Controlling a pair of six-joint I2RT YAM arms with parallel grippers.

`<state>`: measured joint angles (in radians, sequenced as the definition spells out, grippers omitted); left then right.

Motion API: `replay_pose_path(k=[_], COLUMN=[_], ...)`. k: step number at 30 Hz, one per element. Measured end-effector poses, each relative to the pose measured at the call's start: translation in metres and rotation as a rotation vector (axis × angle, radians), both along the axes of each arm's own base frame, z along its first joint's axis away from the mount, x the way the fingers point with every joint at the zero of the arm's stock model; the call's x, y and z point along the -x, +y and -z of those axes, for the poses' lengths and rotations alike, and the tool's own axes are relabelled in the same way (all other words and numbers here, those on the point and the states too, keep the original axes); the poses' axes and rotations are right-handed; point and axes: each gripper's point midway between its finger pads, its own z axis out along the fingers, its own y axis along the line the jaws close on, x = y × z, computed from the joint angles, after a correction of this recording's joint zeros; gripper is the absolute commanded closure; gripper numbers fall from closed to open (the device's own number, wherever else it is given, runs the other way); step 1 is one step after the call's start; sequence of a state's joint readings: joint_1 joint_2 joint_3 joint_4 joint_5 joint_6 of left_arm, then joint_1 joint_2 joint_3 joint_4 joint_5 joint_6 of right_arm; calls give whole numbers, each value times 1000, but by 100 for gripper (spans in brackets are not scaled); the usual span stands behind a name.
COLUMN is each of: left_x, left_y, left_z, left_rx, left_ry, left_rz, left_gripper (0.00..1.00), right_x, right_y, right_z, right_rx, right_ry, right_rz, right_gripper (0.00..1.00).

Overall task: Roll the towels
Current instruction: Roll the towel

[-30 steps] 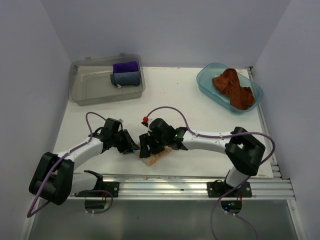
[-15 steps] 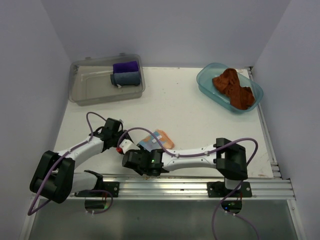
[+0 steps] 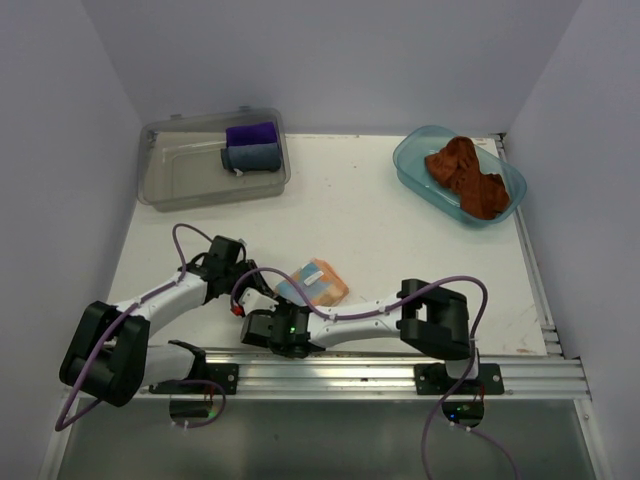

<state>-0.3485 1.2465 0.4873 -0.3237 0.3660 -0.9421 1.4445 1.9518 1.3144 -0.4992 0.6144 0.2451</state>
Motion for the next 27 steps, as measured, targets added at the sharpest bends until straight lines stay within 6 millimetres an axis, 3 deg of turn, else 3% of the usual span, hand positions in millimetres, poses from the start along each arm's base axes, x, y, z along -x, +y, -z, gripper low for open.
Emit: replay_pose_path(k=[3, 4, 7, 11, 20, 27], left_x=[0, 1, 1, -3, -13, -12], left_y=[0, 0, 1, 0, -3, -4], left_z=[0, 0, 0, -9, -33, -32], left_rx=[-1, -2, -4, -3, 18, 22], left_ry=[0, 1, 4, -13, -89, -91], left_rz=[2, 2, 3, 8, 12, 20], left_gripper=[53, 45, 33, 26, 21, 21], right_x=[-2, -2, -3, -5, -15, -12], right_y=[-2, -2, -2, -4, -17, -5], right_z=[6, 6, 7, 9, 4, 3], right_rx=[17, 18, 9, -62, -366, -570], right_ry=[-10, -14, -15, 24, 313, 550], right_rz=[5, 9, 20, 40, 131, 158], right_gripper=[65, 75, 87, 100, 100, 100])
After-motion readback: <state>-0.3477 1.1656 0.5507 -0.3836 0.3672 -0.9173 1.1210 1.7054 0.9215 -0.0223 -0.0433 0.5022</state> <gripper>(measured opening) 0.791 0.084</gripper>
